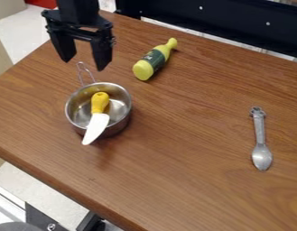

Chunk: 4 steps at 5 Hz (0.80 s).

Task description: Put the knife below the silver spoon

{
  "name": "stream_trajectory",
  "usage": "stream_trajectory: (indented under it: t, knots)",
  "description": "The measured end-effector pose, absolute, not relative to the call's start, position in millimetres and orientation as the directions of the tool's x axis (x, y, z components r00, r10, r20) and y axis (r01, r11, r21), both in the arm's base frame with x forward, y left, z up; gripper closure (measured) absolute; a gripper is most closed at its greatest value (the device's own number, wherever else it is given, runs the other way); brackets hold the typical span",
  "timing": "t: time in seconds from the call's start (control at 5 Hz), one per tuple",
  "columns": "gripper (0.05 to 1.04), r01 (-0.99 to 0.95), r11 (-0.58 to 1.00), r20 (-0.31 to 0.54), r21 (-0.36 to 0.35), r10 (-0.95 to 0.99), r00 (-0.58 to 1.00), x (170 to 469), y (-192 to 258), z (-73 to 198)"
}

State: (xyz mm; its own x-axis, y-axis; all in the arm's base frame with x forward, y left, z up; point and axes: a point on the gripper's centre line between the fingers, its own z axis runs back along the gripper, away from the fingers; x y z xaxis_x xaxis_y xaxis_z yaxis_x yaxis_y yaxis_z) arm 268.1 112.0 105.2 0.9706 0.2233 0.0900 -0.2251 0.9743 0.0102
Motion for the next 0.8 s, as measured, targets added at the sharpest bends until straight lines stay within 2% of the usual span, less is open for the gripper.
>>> stream_trajectory:
  t: [0.2,0.4,0.6,0.8]
  knots:
    - [0.084,-0.448,0.894,0.061,-0.011,0.448,0.892,280.5,117.0,96.2]
    - [0.084,-0.573,0.818,0.034,-0.056,0.575,0.818,285.4,123.2,90.3]
    - [0.084,-0.588,0.806,-0.015,-0.064,0.589,0.808,279.3,126.9,89.2]
    - [0.084,-0.569,0.819,-0.02,-0.069,0.569,0.822,278.0,126.3,88.2]
